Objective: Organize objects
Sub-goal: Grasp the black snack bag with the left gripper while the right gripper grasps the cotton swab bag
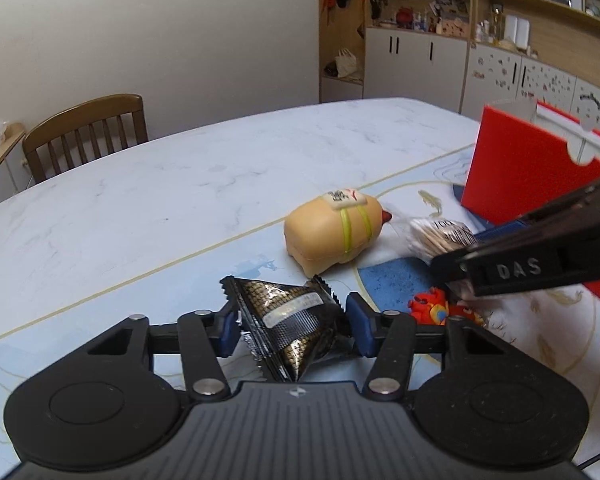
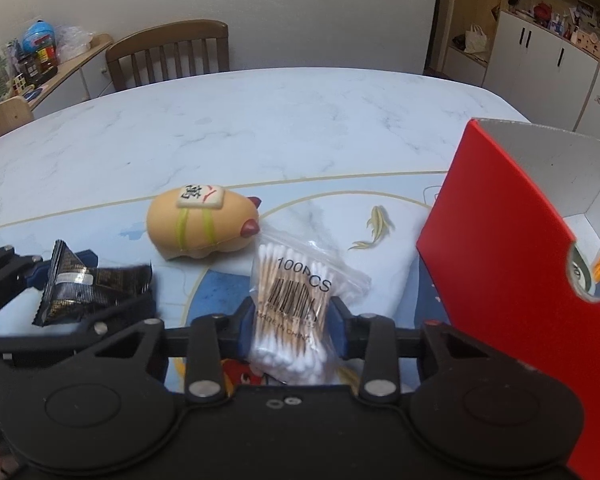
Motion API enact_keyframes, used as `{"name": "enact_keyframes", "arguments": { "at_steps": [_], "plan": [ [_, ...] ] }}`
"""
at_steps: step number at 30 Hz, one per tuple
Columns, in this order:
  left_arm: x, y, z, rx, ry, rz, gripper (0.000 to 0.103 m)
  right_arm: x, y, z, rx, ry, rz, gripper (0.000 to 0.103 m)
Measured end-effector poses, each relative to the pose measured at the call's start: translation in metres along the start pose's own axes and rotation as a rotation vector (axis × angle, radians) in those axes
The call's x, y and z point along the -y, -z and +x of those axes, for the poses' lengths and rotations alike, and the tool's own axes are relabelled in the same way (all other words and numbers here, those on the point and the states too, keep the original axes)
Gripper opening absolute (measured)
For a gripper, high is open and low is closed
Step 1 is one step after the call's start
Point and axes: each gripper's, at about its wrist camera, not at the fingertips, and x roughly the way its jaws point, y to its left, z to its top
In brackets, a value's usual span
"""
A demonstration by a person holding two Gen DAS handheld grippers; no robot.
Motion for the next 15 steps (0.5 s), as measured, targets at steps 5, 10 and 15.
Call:
{"name": "enact_keyframes", "arguments": {
  "at_steps": [5,10,15],
  "plan": [
    [-0.006,-0.006,-0.017,0.011,0.028,-0.064,0.038,0.002,0.001,-0.026,0.038,-0.024,-0.017,0.035],
    [-0.006,-0.009,-0.033,0.010,0.039,-0.075,0.032,0.004,0.003,-0.054,0.075,-0.050,-0.039,0.035],
    [0.000,-0.012,-0.050,0.012,0.057,-0.083,0.031,0.008,0.007,-0.077,0.104,-0.071,-0.062,0.035]
  ]
}}
